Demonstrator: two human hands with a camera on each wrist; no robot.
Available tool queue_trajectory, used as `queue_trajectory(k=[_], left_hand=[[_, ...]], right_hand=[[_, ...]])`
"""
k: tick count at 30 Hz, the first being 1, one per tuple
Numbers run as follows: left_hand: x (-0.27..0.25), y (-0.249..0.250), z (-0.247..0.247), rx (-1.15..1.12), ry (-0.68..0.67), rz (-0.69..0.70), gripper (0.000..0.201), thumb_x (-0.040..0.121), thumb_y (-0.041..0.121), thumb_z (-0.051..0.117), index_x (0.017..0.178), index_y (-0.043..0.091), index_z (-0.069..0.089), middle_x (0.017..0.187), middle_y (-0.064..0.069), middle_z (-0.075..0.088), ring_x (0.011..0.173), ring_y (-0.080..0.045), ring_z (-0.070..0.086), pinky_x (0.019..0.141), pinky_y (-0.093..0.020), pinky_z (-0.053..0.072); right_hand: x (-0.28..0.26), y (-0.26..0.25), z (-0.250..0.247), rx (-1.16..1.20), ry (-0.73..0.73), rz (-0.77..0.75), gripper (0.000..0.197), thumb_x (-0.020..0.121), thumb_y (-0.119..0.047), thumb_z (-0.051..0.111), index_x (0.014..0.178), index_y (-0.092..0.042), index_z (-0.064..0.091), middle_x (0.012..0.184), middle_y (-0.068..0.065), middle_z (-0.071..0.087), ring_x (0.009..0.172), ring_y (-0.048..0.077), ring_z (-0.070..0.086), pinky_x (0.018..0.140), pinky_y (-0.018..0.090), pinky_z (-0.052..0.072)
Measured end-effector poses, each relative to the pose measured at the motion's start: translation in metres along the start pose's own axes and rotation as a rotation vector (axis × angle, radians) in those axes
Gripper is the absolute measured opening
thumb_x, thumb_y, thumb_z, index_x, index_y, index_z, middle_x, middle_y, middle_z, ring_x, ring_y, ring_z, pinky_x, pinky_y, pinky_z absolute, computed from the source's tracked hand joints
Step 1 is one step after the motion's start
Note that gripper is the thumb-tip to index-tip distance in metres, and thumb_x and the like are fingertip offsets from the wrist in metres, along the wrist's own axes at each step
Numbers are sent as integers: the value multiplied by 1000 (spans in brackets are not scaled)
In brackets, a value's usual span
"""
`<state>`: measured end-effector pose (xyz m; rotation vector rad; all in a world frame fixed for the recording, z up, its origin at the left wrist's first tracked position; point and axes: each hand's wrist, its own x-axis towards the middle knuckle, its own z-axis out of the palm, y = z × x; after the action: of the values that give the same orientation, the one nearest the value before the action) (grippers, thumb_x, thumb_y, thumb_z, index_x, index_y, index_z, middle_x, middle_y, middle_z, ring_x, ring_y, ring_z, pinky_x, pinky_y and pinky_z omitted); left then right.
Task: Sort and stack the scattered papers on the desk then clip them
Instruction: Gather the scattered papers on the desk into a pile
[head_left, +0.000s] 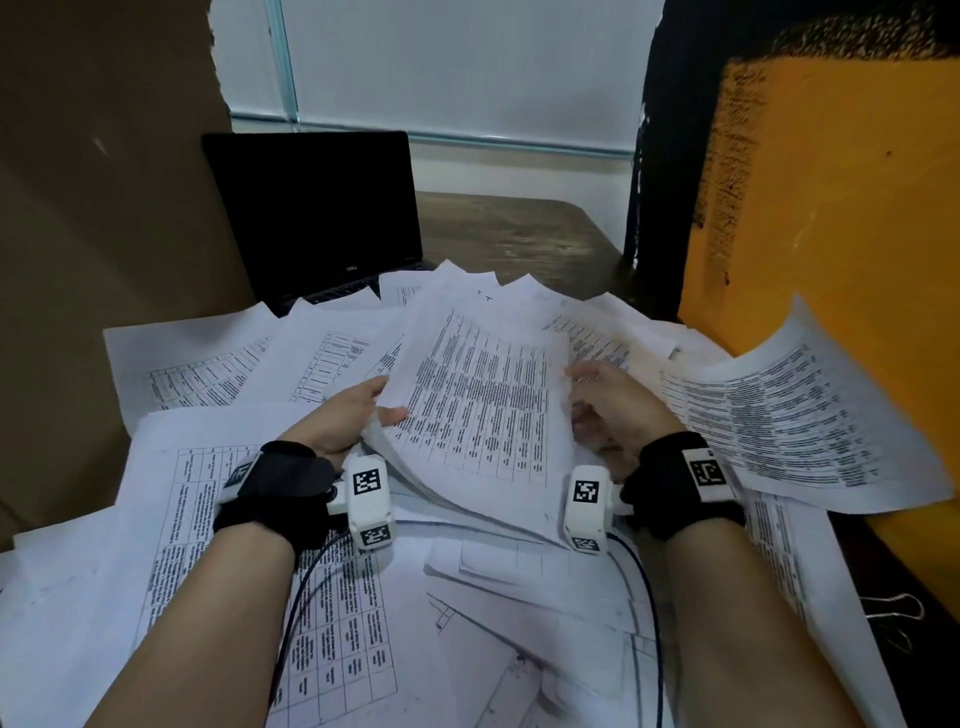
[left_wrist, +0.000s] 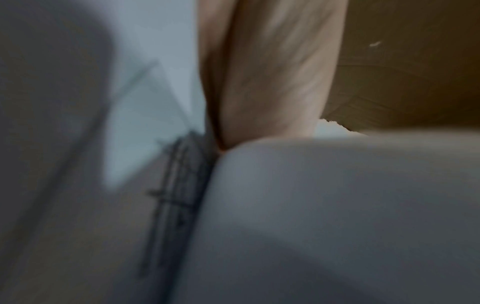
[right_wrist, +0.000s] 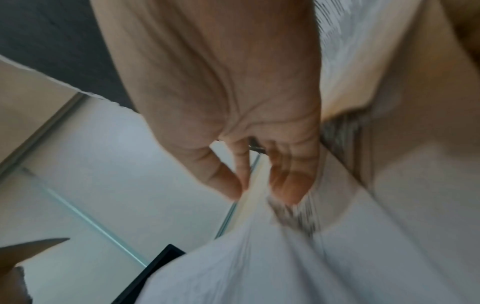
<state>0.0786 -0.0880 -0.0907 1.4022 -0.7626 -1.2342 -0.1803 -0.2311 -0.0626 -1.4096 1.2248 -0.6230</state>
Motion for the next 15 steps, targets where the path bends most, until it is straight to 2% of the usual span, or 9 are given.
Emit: queue_trajectory(k=[2, 4, 5, 7, 9, 10, 12, 13, 15], left_hand=[[-3, 4, -2, -71, 28, 35, 41, 95, -2, 48, 134, 10, 45, 108, -8, 72, 94, -25, 70, 80, -35, 59], [-6, 6, 0, -154, 67, 89, 32, 97, 0, 43, 128, 9, 45, 80, 2, 76, 69, -12, 73, 56, -21, 57], [-7, 6, -1, -195, 84, 115, 30, 98, 1, 42, 127, 8, 46, 79, 3, 76, 66, -11, 72, 52, -19, 55], [-5, 4, -2, -298, 110, 129, 35, 97, 1, 42, 132, 6, 45, 103, -7, 72, 83, -22, 72, 57, -26, 58], [-1, 1, -5, -377, 143, 127, 42, 95, -2, 43, 135, 11, 44, 131, -13, 58, 109, -30, 62, 72, -40, 60], [1, 0, -6, -406, 146, 134, 39, 96, -2, 43, 133, 10, 48, 134, -13, 55, 113, -29, 61, 79, -41, 59], [3, 2, -6, -431, 169, 138, 31, 99, 2, 40, 126, 7, 54, 127, -11, 61, 100, -22, 69, 79, -32, 59], [4, 3, -7, -458, 172, 125, 31, 99, 4, 39, 126, 6, 55, 124, -9, 63, 96, -20, 70, 80, -32, 59], [5, 2, -7, -459, 236, 109, 35, 98, 3, 41, 131, 2, 52, 130, -13, 60, 109, -25, 64, 95, -38, 53]], right_hand=[[6, 0, -17, -184, 179, -42, 14, 85, -22, 60, 97, -16, 62, 85, 6, 60, 81, 24, 59, 67, 28, 48], [13, 3, -32, -322, 220, -28, 46, 71, -42, 66, 107, -13, 64, 104, 9, 66, 102, 29, 63, 89, 36, 50], [13, 6, -35, -308, 208, -10, 55, 69, -42, 70, 114, -12, 62, 113, 9, 66, 107, 30, 62, 93, 40, 50], [11, 7, -35, -167, 176, 36, 42, 81, -24, 72, 118, -9, 59, 115, 10, 64, 103, 31, 62, 80, 37, 54], [8, 9, -27, -34, 146, 44, 31, 84, -11, 70, 114, -5, 60, 110, 14, 66, 92, 31, 64, 63, 31, 54], [8, 10, -21, 21, 146, 29, 25, 83, -5, 70, 107, -4, 62, 107, 16, 66, 88, 30, 64, 63, 32, 55], [6, 12, -8, 129, 114, 48, 12, 82, 5, 68, 89, -3, 63, 98, 18, 66, 77, 28, 64, 64, 32, 56], [4, 13, -4, 185, 58, 77, 13, 83, 7, 65, 89, -4, 61, 95, 17, 65, 72, 25, 63, 60, 30, 56], [4, 13, -5, 199, 1, 20, 24, 86, 7, 61, 108, -4, 60, 103, 15, 67, 72, 21, 64, 56, 24, 55]])
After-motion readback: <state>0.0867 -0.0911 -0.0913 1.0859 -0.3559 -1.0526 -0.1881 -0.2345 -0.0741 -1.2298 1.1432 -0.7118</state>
